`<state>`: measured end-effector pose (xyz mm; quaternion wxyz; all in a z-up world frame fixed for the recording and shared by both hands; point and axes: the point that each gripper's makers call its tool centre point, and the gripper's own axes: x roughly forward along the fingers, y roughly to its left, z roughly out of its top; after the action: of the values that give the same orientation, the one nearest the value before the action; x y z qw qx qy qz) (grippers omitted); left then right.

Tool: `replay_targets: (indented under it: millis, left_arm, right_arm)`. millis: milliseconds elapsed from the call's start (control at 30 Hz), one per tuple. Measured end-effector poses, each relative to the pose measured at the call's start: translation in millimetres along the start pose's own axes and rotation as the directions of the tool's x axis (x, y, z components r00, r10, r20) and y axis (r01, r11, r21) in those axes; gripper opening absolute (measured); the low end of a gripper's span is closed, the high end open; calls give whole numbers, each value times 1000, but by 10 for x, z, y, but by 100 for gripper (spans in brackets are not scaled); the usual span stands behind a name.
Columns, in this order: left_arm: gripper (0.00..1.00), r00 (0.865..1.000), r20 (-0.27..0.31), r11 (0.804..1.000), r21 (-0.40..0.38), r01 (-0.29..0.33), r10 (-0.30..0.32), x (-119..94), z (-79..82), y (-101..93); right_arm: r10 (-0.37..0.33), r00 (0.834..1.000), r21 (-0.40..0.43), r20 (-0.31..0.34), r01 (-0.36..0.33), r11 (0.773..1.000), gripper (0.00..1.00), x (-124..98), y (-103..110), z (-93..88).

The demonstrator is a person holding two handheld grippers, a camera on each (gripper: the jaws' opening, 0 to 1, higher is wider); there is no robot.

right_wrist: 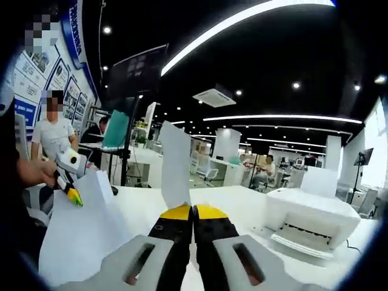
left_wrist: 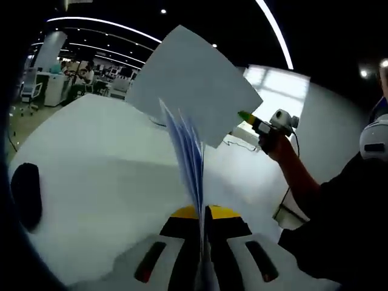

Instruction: Organize the stack of printing papers by aligning and flattening the scattered papers on the table

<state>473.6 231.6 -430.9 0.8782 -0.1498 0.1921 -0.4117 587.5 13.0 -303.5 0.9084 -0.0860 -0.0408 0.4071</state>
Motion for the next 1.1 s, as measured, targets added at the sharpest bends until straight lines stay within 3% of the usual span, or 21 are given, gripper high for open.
replay_targets:
  millis: [400, 700, 867, 967, 1100]
  left_arm:
    - [7, 1000, 5, 1000, 0, 15, -15, 75, 10, -56]
    - [7, 1000, 13, 1000, -11, 19, -19, 99, -3, -77]
    - [7, 1000, 16, 1000, -16, 20, -20, 106, -3, -85]
    - [7, 1000, 21, 1000, -22, 16, -16, 97, 1, -72]
    - [7, 1000, 26, 999, -30, 12, -12, 97, -7, -55]
  right_arm:
    - [31, 993, 25, 112, -34, 999, 0, -442, 136, 532]
    - [57, 992, -4, 112, -57, 998, 0, -731, 232, 659]
    - [134, 986, -8, 101, -133, 991, 0, -881, 420, 739]
    - [203, 978, -46, 54, -200, 979, 0, -1001, 597, 739]
    - [228, 973, -43, 32, -226, 973, 0, -1120, 688, 736]
